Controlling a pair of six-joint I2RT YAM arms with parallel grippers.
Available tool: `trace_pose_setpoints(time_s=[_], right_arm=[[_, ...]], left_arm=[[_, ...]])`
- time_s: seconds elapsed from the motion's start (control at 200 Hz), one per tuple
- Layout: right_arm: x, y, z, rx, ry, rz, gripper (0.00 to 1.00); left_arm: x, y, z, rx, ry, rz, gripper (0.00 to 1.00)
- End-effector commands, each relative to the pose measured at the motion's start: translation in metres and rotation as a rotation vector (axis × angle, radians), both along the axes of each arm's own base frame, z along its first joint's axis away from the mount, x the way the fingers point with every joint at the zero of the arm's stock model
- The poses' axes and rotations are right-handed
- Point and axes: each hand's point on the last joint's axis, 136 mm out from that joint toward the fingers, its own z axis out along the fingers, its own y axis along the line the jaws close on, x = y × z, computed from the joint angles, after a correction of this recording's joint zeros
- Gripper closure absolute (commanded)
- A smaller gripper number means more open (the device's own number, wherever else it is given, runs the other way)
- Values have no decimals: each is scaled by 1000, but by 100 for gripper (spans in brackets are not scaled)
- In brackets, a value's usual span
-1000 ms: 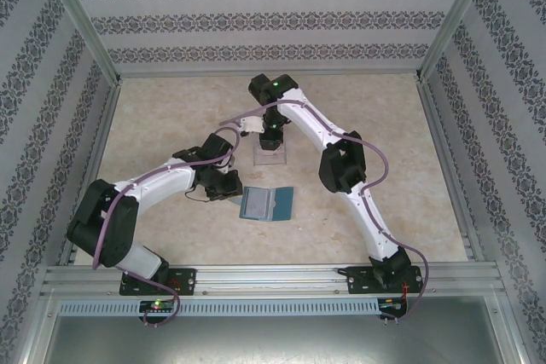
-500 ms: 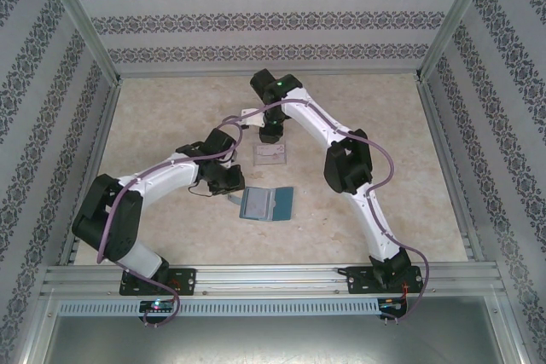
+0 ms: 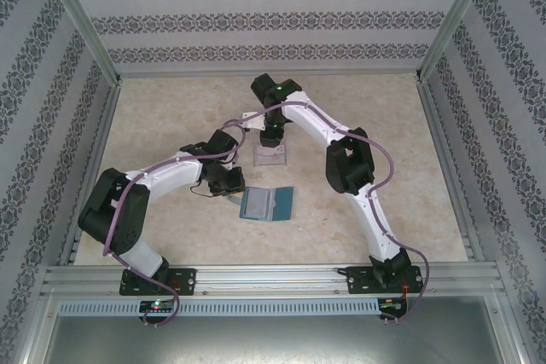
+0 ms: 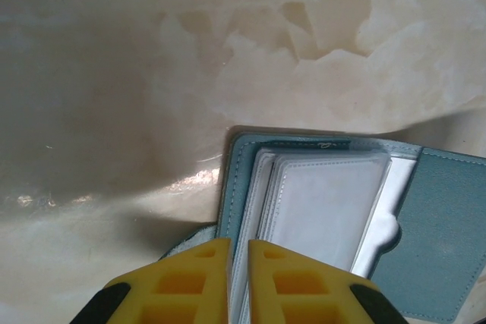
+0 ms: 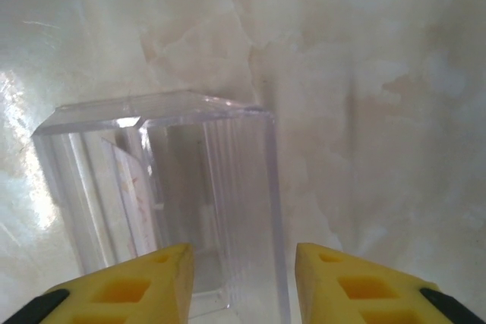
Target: Take the credit cards out of the card holder
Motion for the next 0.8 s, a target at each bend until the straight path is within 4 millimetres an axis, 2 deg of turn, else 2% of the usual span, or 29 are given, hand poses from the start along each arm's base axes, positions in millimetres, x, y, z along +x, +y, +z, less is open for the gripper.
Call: trace_pose_setpoints(time_s=[0.0,0.185,0.33,0.44,0.51,0.67,0.794], right_arm=[[-6,10,56,98,-78,-35,57],[-13,12,94,266,-97,-261,56],[-33,10,104,386,-38,-518,55],[-56,9,101,452,4,-670,56],[-72,6,91,487,51,-757,57],[-97,2,81,552,176,-968,62],[-119,12,67,574,330,-1072,67]], left_arm=[[3,-1,-1,21,-12,-31,87],[-1,-2,-12,19,19,-46,87],[-10,-4,-21,9,59,-62,88],[-18,-4,-23,0,80,-68,88],[-23,-6,-23,-14,93,-74,88],[-36,-15,-21,-54,123,-81,88],[-42,-20,-20,-77,128,-85,89]])
